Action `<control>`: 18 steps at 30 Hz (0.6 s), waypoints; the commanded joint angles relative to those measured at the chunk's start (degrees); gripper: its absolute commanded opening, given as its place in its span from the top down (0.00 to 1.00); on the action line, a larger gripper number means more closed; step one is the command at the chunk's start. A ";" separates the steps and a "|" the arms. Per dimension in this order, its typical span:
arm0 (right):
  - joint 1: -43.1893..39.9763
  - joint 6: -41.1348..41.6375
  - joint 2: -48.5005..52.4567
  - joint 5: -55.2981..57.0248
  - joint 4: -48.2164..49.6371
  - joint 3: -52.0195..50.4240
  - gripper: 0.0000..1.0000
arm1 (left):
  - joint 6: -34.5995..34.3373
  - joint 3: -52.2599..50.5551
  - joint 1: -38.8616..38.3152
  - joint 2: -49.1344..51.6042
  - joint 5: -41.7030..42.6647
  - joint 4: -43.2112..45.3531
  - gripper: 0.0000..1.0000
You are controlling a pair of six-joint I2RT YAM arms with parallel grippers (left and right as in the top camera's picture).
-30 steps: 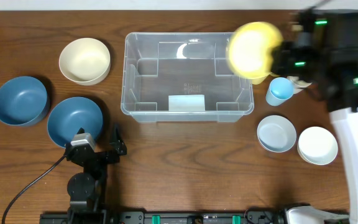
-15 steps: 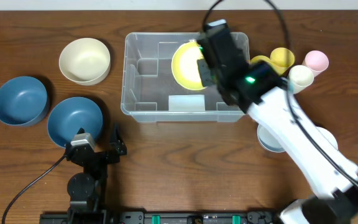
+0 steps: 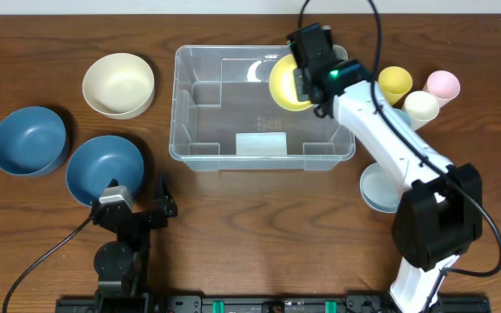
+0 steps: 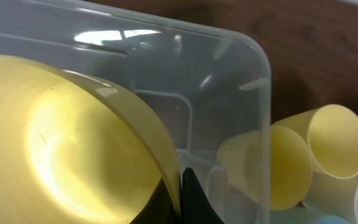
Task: Pack container
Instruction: 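Lower the yellow bowl into the container and open the right gripper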
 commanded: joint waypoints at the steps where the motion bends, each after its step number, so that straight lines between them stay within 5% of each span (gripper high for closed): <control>1: -2.27 1.62 1.40 -4.94 0.63 0.90 0.99 | -0.52 -1.62 0.24 -0.35 -0.09 -1.46 0.02; 18: -4.22 3.54 7.39 -7.69 4.85 0.90 0.99 | -0.52 -1.62 0.24 -0.35 -0.09 -1.46 0.02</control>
